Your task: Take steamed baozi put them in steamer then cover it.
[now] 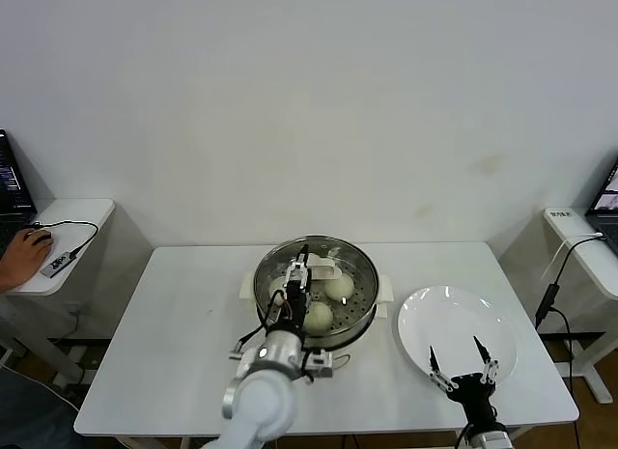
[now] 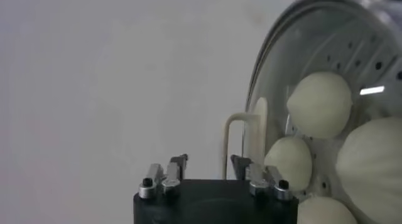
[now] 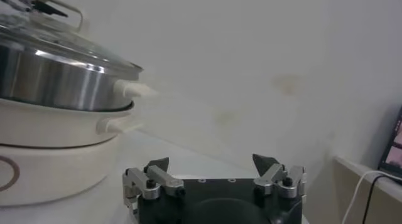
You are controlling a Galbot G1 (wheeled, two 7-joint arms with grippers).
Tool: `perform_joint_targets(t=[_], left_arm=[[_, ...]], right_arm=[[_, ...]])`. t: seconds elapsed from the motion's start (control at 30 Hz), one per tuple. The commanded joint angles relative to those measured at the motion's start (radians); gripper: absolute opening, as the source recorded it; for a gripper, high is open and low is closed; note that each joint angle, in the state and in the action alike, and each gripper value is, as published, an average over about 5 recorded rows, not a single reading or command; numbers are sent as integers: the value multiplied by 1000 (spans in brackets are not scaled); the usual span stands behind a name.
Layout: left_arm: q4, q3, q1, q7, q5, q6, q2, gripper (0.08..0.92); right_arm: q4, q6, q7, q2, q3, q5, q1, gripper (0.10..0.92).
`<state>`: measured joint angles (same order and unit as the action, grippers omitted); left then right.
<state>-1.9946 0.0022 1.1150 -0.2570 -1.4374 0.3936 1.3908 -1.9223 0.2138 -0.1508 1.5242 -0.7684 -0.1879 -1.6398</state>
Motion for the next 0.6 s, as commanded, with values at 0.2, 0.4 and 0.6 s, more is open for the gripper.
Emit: perform_joint_targets(t=[0.2,0.4,0.6], left_arm=[[-352,-261,520,390,1012,-191,-156,816],[-263,-454,646,496,1419,-394,-85,823],[-155,-538,727,500,1645,-550,-94,823]], right_arm=[[1,12,1,-48,9,37,-37,823],[-29,8,1,-109,4,97,-86,823],[-57,14,11,-166,33,180,-155,823]])
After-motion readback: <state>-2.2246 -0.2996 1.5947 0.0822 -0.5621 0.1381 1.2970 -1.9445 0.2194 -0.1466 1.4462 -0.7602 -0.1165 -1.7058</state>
